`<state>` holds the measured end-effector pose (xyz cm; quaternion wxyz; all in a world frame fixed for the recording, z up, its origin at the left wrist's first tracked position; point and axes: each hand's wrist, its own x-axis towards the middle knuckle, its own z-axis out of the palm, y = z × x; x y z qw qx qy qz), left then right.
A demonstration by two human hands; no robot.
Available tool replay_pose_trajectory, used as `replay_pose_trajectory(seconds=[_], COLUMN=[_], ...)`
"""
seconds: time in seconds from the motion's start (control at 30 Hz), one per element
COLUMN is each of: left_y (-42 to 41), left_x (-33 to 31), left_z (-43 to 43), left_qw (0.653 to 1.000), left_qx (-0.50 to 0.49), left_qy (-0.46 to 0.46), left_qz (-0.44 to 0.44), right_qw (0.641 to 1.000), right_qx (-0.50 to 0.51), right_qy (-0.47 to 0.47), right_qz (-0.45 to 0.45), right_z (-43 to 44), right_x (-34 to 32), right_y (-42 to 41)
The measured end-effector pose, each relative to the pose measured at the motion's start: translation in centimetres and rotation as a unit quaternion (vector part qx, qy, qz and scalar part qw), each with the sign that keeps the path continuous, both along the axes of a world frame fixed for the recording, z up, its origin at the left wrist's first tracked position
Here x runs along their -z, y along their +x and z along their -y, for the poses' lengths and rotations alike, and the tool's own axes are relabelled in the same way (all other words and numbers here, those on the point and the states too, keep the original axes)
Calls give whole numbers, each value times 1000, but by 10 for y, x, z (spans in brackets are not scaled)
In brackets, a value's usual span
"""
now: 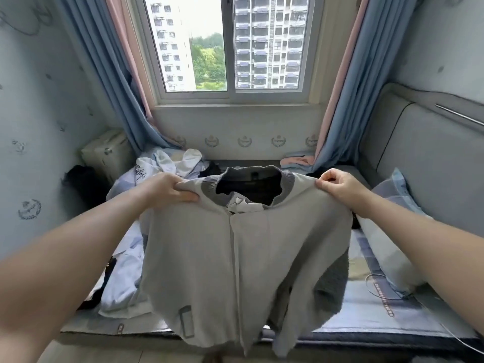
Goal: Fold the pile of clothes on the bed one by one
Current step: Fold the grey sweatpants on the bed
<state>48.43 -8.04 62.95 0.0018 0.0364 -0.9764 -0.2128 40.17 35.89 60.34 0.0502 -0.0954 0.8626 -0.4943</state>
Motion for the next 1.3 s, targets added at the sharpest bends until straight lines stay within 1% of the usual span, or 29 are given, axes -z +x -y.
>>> replay_pose_trajectory(seconds=[0.07, 0.13, 0.23, 0.37, 0.47, 0.57, 0.6, 0.67, 0.73, 0.77, 0.83, 0.9, 0.97, 1.03, 1.13, 1.2, 1.3], left_y=[-5, -13, -33, -73, -114, -175, -199, -256, -317, -350, -416, -464, -488, -490, -467, -446, -410], left_x=[10, 21, 38, 66, 96, 131, 144, 173, 207, 229, 278, 336, 400, 463, 541, 577, 613], left_z=[-1, 1, 5, 20, 34, 49, 54, 65, 75, 79, 85, 87, 88, 86, 82, 77, 65], left_qw=[1000, 999, 997, 996, 994, 992, 993, 994, 991, 989, 985, 978, 977, 980, 976, 971, 965], left_qx=[6, 0, -21, -35, -71, -96, -98, -110, -134, -143, -154, -154, -131, -98, -37, -10, 18], left_qy=[14, 44, 76, 75, 78, 78, 67, 17, -18, -4, 64, 120, 126, 96, 62, 53, 46], left_qz=[7, 6, -7, -17, -16, -6, -4, 7, 22, 30, 38, 73, 110, 142, 207, 232, 258], right_qw=[998, 996, 998, 996, 991, 984, 979, 965, 953, 951, 956, 960, 954, 944, 930, 921, 913], right_qx=[-45, -57, -28, -5, 5, 22, 29, 61, 98, 116, 149, 150, 133, 118, 73, 44, -4], right_qy=[-2, 16, 33, 86, 126, 171, 195, 250, 276, 270, 218, 146, 88, 97, 194, 230, 266], right_qz=[48, 67, 55, 27, 38, 54, 51, 53, 75, 93, 130, 188, 255, 291, 302, 310, 308], right_z=[-4, -5, 1, 25, 49, 76, 87, 110, 133, 146, 171, 197, 221, 236, 244, 245, 234], right_x=[2, 9, 24, 49, 71, 100, 111, 137, 173, 194, 242, 296, 358, 426, 512, 550, 590], right_y=[-2, -8, -26, -72, -118, -181, -205, -257, -311, -339, -397, -437, -456, -456, -423, -395, -353])
